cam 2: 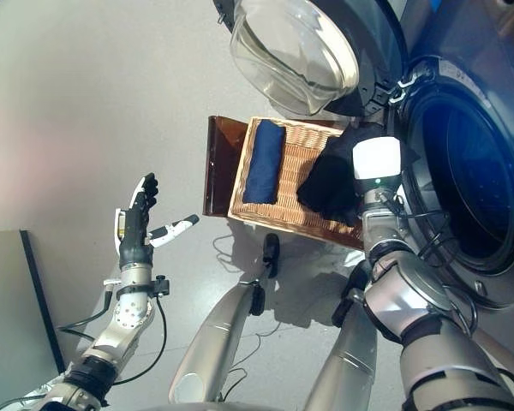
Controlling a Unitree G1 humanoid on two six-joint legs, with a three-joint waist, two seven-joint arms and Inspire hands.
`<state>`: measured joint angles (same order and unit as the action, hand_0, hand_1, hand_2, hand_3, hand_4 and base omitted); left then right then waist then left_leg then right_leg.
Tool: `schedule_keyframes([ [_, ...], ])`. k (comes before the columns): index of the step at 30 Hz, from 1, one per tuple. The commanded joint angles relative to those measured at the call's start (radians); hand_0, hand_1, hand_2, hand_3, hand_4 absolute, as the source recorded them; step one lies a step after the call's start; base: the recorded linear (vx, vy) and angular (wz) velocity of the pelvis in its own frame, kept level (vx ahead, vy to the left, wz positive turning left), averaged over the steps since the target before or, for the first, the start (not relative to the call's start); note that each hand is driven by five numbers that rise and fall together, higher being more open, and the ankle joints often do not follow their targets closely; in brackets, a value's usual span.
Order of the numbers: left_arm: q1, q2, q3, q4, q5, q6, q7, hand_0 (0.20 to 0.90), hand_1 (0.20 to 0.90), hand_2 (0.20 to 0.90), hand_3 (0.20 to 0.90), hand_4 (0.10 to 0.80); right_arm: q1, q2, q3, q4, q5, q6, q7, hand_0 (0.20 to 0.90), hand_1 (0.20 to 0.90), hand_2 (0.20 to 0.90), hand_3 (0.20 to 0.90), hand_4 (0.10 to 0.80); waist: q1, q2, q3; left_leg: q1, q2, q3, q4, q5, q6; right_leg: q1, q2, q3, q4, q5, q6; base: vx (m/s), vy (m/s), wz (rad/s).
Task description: Pick up the clothes and place them into the washing machine
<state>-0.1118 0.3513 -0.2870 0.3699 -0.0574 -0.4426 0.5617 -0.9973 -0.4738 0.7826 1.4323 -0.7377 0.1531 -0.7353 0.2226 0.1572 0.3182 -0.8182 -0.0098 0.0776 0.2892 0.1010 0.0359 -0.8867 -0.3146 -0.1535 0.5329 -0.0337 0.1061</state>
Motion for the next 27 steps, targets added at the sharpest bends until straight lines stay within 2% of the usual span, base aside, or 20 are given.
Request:
schedule_keyframes([
  [1, -0.006, 0.059, 0.062, -0.05, -0.022, -0.059, 0.033, 0.9, 0.9, 0.9, 0.9, 0.8, -0.117, -0.02, 0.021, -0.078, 0.018, -0.003, -0.07, 0.2, 0.2, 0.2, 0.2, 0.3, 0.004, 0.024, 0.015, -0.041, 0.016, -0.026, 0.058, -0.122, -0.096, 0.062, 0.008, 0.015, -0.088, 0.007, 0.004, 0.0, 0.0, 0.0],
  [2, -0.007, 0.06, 0.063, -0.048, -0.022, -0.061, 0.033, 0.9, 0.9, 0.9, 0.9, 0.8, -0.115, -0.011, 0.022, -0.09, 0.02, -0.012, -0.069, 0.2, 0.2, 0.2, 0.2, 0.3, 0.003, 0.021, 0.017, -0.044, 0.018, -0.026, 0.059, -0.122, -0.097, 0.063, 0.008, 0.014, -0.088, 0.006, 0.003, 0.0, 0.0, 0.0],
  [3, -0.01, 0.061, 0.063, -0.04, -0.024, -0.063, 0.035, 0.9, 0.9, 0.9, 0.9, 0.8, -0.119, 0.002, 0.02, -0.091, 0.036, -0.027, -0.058, 0.9, 0.9, 0.9, 0.9, 0.8, 0.001, 0.019, 0.018, -0.049, 0.019, -0.029, 0.062, -0.122, -0.098, 0.061, 0.009, 0.011, -0.084, 0.004, 0.003, 0.0, 0.0, 0.0],
  [6, -0.012, 0.063, 0.064, -0.039, -0.03, -0.061, 0.033, 0.9, 0.9, 0.9, 0.9, 0.8, -0.123, 0.014, 0.006, -0.094, 0.072, -0.049, -0.051, 0.9, 0.9, 0.9, 0.9, 0.8, -0.001, 0.016, 0.018, -0.052, 0.019, -0.029, 0.064, -0.122, -0.098, 0.059, 0.01, 0.01, -0.083, 0.004, 0.001, 0.0, 0.0, 0.0],
  [8, -0.004, 0.063, 0.07, -0.042, -0.033, -0.063, 0.033, 0.9, 0.9, 0.9, 0.9, 0.8, -0.097, 0.03, -0.047, -0.149, 0.177, -0.127, -0.051, 0.9, 0.9, 0.9, 0.9, 0.8, -0.005, 0.009, 0.02, -0.049, 0.022, -0.03, 0.061, -0.119, -0.099, 0.062, 0.014, 0.009, -0.084, 0.005, 0.0, 0.0, 0.0, 0.0],
  [13, -0.008, 0.066, 0.076, -0.024, -0.05, -0.072, 0.031, 0.9, 0.9, 0.9, 0.9, 0.8, -0.075, 0.036, -0.031, -0.224, 0.211, -0.174, -0.025, 0.9, 0.9, 0.9, 0.9, 0.8, -0.017, -0.013, 0.021, -0.034, 0.024, -0.026, 0.054, -0.12, -0.099, 0.078, 0.019, 0.007, -0.099, 0.013, 0.002, 0.0, 0.0, 0.0],
  [22, 0.02, 0.073, 0.083, -0.022, -0.056, -0.077, -0.001, 0.9, 0.9, 0.9, 0.9, 0.8, -0.085, 0.03, 0.013, -0.198, 0.191, -0.177, -0.01, 0.9, 0.9, 0.9, 0.9, 0.8, -0.017, -0.027, 0.017, -0.032, 0.03, -0.033, 0.045, -0.114, -0.102, 0.084, 0.023, 0.0, -0.105, 0.012, 0.002, 0.0, 0.0, 0.0],
  [27, 0.016, 0.071, 0.087, -0.016, -0.056, -0.074, -0.01, 0.9, 0.9, 0.9, 0.9, 0.8, -0.081, 0.011, 0.068, -0.203, 0.1, -0.15, -0.007, 0.9, 0.9, 0.9, 0.9, 0.8, -0.023, -0.036, 0.016, -0.029, 0.032, -0.036, 0.041, -0.113, -0.104, 0.081, 0.031, 0.0, -0.103, 0.008, -0.001, 0.0, 0.0, 0.0],
])
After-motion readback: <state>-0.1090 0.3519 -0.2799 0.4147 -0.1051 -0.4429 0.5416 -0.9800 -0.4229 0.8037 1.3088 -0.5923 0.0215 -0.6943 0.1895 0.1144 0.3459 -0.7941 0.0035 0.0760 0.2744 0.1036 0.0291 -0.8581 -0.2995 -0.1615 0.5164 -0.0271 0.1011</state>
